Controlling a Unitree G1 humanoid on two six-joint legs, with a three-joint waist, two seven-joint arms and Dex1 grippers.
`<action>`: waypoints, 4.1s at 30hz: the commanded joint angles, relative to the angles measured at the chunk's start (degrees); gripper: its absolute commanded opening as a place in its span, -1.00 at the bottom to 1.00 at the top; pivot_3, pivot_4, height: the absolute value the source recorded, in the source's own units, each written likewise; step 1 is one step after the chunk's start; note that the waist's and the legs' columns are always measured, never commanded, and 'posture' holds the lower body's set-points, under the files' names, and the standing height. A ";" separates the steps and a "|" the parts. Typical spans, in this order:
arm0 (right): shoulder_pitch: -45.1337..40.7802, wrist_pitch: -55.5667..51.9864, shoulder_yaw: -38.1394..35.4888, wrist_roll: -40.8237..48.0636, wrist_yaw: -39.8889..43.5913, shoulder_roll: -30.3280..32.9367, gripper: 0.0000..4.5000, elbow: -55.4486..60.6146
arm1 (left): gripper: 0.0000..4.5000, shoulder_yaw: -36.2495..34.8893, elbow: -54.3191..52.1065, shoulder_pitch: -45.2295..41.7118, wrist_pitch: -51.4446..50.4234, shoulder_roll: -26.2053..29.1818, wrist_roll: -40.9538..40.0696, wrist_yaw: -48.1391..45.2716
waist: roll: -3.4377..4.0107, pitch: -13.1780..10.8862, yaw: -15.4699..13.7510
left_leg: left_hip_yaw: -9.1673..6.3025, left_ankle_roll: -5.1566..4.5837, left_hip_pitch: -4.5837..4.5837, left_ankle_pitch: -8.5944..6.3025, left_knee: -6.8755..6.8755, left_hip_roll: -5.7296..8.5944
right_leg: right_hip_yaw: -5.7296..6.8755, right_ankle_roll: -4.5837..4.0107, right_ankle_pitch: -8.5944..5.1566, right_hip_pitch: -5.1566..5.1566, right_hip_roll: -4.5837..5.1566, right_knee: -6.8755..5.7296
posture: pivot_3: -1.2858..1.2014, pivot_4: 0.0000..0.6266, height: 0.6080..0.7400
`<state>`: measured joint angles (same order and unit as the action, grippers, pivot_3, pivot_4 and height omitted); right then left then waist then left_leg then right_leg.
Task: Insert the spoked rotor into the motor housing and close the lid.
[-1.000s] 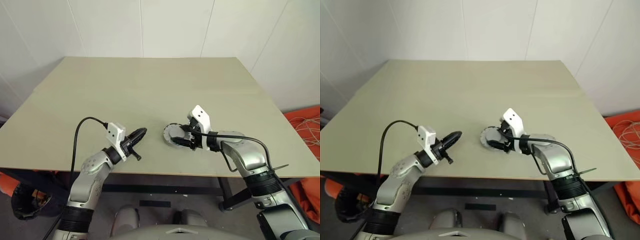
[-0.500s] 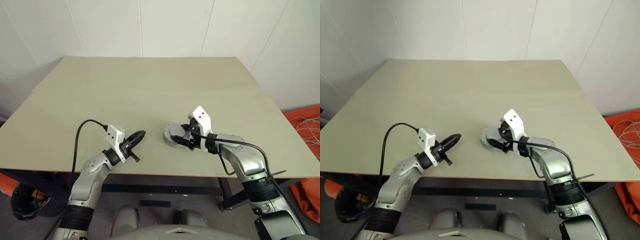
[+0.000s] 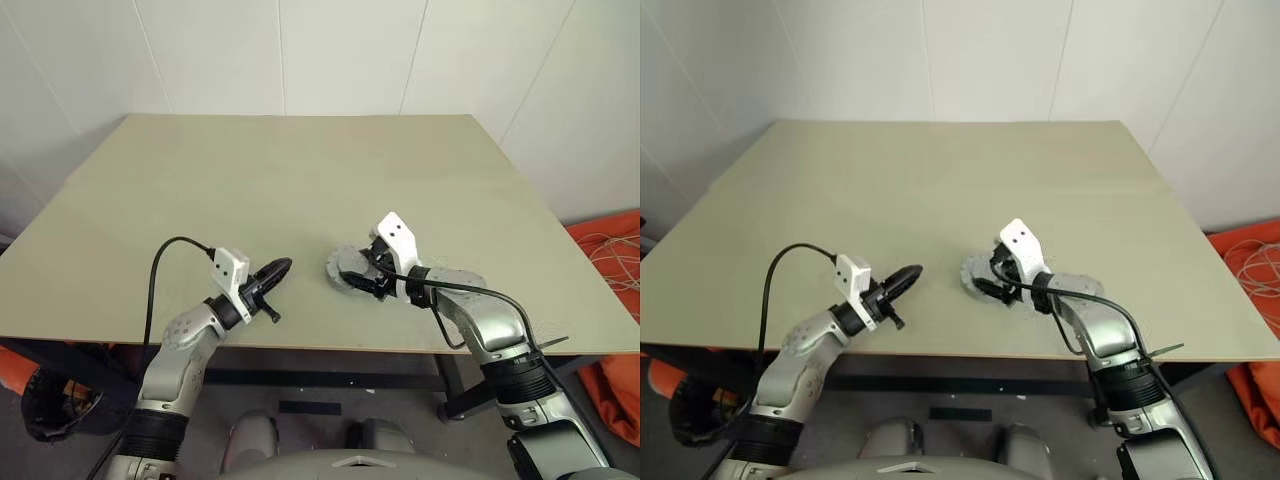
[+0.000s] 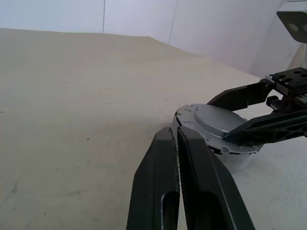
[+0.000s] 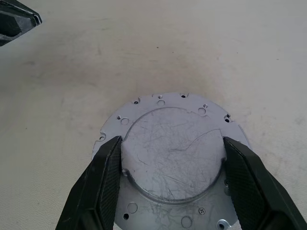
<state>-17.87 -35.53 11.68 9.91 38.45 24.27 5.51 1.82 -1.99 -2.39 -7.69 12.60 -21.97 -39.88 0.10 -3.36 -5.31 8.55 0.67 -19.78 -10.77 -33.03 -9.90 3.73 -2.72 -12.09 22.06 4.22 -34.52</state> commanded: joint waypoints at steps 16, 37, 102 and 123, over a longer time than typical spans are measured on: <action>1.12 5.29 0.07 0.41 0.58 -1.39 0.40 2.41 | -0.92 0.44 -2.67 0.42 1.31 -0.55 -0.35 0.39 | -0.02 -0.01 0.12 | 0.00 0.00 0.01 0.00 0.00 -0.02 | 0.00 0.00 0.00 0.08 0.00 0.01 | 0.03 -1.00 1.00; -0.49 2.40 -0.96 -0.44 -2.48 -3.71 0.40 0.33 | -0.92 0.18 -4.09 -0.45 -1.41 -0.25 -0.81 1.36 | -0.01 -0.01 1.34 | 0.00 0.01 -0.18 0.00 0.01 -0.01 | 0.00 0.00 0.00 0.18 -0.01 0.01 | 0.03 -1.00 1.00; -1.53 -4.80 5.03 -3.97 -5.00 -2.35 0.40 3.45 | -0.92 8.93 34.06 -28.89 11.35 -5.97 14.02 -11.63 | -0.07 0.03 1.19 | 0.02 0.11 -0.06 0.07 0.22 -0.01 | 0.00 -0.01 0.00 0.03 0.02 0.06 | 0.03 -1.00 1.00; 1.82 -7.09 2.15 -2.84 -3.19 3.69 0.99 14.52 | -0.92 9.94 31.15 -28.16 6.33 -5.62 14.75 -10.68 | -0.05 0.01 -0.25 | 0.02 0.03 -0.15 0.02 0.29 0.02 | 0.00 -0.02 0.00 0.15 0.03 0.09 | 0.03 -1.00 1.00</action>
<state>-16.05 -42.42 15.13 6.93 35.02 27.33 16.50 11.69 30.62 -30.59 -0.80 6.77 -7.51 -50.89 0.05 -3.35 -5.56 8.58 0.70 -19.93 -10.75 -32.74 -9.88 3.73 -2.74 -12.09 22.23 4.25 -34.44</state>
